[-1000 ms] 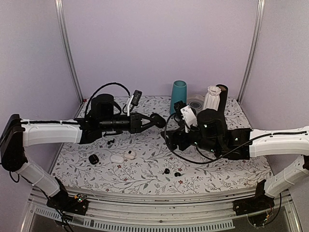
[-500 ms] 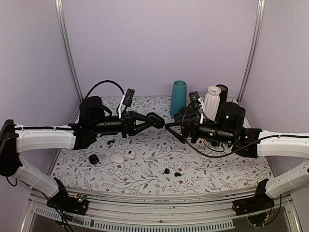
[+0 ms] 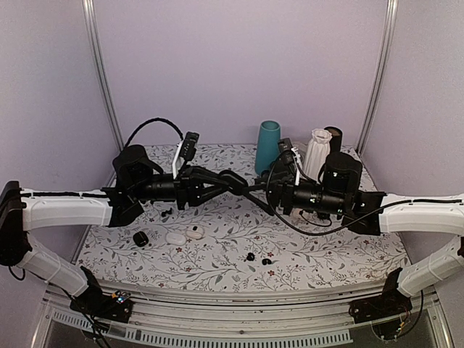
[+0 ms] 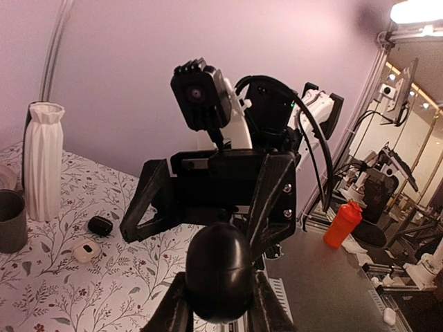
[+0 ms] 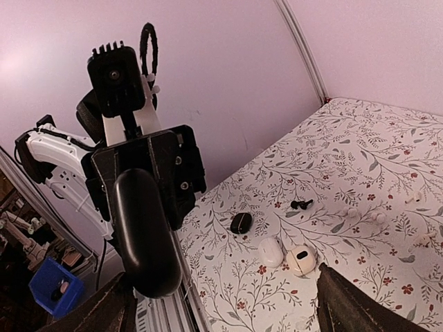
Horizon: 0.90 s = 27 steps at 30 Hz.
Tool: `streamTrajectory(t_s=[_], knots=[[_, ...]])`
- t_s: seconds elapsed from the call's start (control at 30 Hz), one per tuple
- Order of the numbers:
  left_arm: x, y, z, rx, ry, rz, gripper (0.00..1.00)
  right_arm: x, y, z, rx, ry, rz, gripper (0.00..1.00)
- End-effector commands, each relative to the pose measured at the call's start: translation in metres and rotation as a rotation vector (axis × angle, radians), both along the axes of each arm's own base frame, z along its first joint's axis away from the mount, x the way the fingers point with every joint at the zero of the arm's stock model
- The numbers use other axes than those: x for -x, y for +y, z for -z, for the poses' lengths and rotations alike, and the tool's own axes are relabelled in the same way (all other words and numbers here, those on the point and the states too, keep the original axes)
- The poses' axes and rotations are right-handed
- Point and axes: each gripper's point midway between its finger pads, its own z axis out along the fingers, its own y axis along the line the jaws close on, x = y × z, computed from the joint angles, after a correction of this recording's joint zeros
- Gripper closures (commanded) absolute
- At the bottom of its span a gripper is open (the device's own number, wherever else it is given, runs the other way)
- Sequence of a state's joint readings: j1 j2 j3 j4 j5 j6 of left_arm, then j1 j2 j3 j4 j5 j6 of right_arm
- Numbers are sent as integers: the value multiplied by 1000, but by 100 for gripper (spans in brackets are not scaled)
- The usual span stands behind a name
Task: Insert the wireless bluetooth earbuds into the charging case
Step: Open the charging case.
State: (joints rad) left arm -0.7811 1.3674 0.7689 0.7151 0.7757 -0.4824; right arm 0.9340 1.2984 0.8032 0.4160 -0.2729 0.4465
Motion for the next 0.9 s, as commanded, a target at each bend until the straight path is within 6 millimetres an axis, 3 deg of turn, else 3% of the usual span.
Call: streamTrajectory(t_s=[0.0, 0.4, 0.7, 0.87], knots=[[25, 1, -15, 50, -70, 90, 100, -14, -6, -17, -53, 3, 44, 10], [30, -4, -9, 39, -71, 122, 100, -21, -18, -17, -84, 47, 56, 9], [9, -5, 0, 9, -15, 15, 100, 5, -21, -33, -117, -53, -47, 10], [8, -7, -1, 16, 8, 33, 100, 17, -6, -32, -69, -101, -65, 10]])
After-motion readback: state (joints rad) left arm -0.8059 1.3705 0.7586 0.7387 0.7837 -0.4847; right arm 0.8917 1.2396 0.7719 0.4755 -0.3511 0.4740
